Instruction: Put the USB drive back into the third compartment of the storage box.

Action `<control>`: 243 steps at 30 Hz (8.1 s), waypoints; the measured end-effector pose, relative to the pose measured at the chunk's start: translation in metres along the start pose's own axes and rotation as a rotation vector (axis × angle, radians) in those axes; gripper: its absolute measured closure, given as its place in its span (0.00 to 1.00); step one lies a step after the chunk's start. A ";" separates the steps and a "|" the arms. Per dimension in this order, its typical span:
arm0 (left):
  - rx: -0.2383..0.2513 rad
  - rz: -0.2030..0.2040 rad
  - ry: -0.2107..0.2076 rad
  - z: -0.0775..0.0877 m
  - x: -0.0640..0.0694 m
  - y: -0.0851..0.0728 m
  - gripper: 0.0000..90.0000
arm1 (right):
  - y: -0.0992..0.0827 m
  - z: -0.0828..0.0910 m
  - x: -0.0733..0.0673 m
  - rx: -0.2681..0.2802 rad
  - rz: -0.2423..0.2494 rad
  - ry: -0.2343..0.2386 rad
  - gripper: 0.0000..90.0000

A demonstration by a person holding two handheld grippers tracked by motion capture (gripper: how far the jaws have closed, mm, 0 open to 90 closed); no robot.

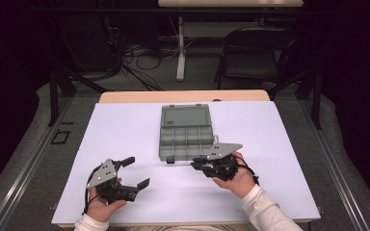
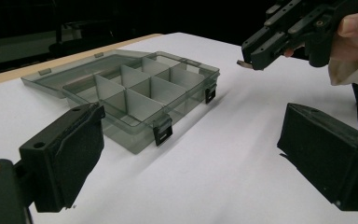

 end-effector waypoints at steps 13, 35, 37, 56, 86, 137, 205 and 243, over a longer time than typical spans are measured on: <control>0.001 0.001 -0.002 0.000 -0.001 0.000 0.07 | 0.017 -0.001 0.017 -0.032 -0.027 -0.039 0.88; -0.001 0.000 -0.003 0.000 -0.001 0.000 0.07 | 0.036 -0.011 0.039 -0.056 -0.029 -0.068 0.88; -0.003 0.000 -0.002 0.000 -0.001 0.000 0.07 | 0.038 -0.013 0.041 -0.057 -0.022 -0.070 0.88; -0.002 -0.002 -0.001 0.000 -0.001 0.000 0.07 | 0.060 -0.028 0.056 -0.101 0.018 -0.103 0.88; -0.004 -0.006 -0.001 0.001 -0.001 0.000 0.07 | 0.047 -0.063 0.088 -0.160 -0.044 -0.155 0.88; -0.005 0.002 -0.001 0.001 -0.002 -0.001 0.07 | 0.030 -0.093 0.098 -0.186 -0.087 -0.184 0.69; 0.011 0.055 0.035 -0.001 -0.008 -0.001 0.07 | 0.029 -0.008 0.023 0.083 -0.169 -0.156 0.17; 0.034 0.117 0.046 0.005 -0.016 -0.003 0.07 | -0.079 0.071 0.029 0.118 -0.304 -0.394 0.16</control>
Point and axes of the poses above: each handheld gripper's, and its own axes: z roughly backward along the jaws, y roughly out of its top, x roughly to its right, the point moved 1 cm from there along -z, roughly forward along the jaws, and after that the axes turned 6 degrees about -y, right-handed, at the moved point
